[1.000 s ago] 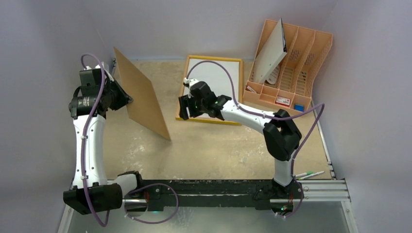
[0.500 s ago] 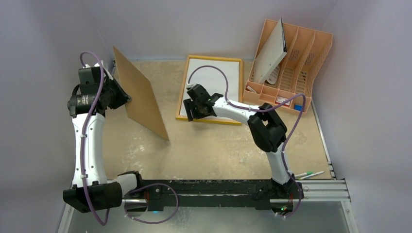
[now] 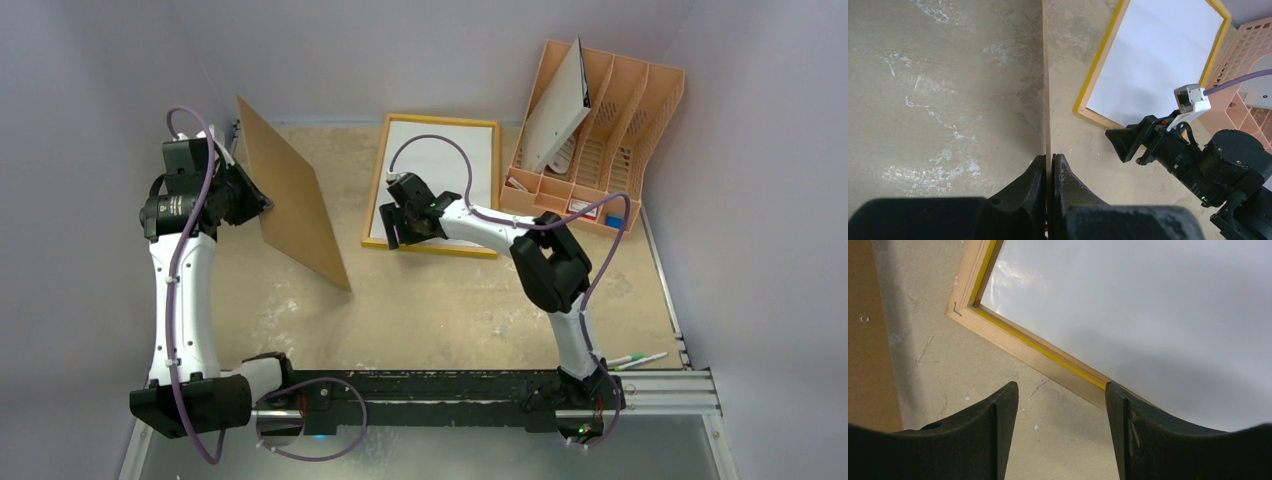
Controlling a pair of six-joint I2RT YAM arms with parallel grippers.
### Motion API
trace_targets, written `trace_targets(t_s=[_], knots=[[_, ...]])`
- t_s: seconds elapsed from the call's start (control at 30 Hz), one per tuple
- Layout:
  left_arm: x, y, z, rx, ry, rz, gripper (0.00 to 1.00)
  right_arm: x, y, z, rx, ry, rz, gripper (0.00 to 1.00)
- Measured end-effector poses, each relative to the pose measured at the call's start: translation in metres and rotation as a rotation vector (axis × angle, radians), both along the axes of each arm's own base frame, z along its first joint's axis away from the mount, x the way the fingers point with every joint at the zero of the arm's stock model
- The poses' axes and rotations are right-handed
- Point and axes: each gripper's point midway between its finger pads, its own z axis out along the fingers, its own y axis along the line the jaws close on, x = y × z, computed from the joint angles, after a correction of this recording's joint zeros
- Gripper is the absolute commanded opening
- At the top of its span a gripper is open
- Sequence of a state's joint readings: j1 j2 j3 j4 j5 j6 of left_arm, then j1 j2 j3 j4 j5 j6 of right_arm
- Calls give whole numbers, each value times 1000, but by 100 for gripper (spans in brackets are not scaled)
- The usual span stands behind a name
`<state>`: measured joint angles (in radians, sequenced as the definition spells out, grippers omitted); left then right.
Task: Put the photo into the frame
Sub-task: Move the photo frame to the center of the board.
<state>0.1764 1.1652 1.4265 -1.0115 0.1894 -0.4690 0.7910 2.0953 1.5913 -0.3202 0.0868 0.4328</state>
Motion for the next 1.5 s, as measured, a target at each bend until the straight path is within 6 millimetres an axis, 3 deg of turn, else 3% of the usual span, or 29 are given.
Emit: trace_targets(t_s=[0.67, 1.17, 1.5], knots=[[2, -4, -2, -18, 5, -16, 0, -10, 1, -11, 31, -5, 149, 66], [18, 6, -3, 13, 16, 6, 0, -81, -5, -11, 129, 126, 373, 64], [23, 31, 1, 130, 39, 73, 0, -136, 14, -11, 147, 178, 459, 64]])
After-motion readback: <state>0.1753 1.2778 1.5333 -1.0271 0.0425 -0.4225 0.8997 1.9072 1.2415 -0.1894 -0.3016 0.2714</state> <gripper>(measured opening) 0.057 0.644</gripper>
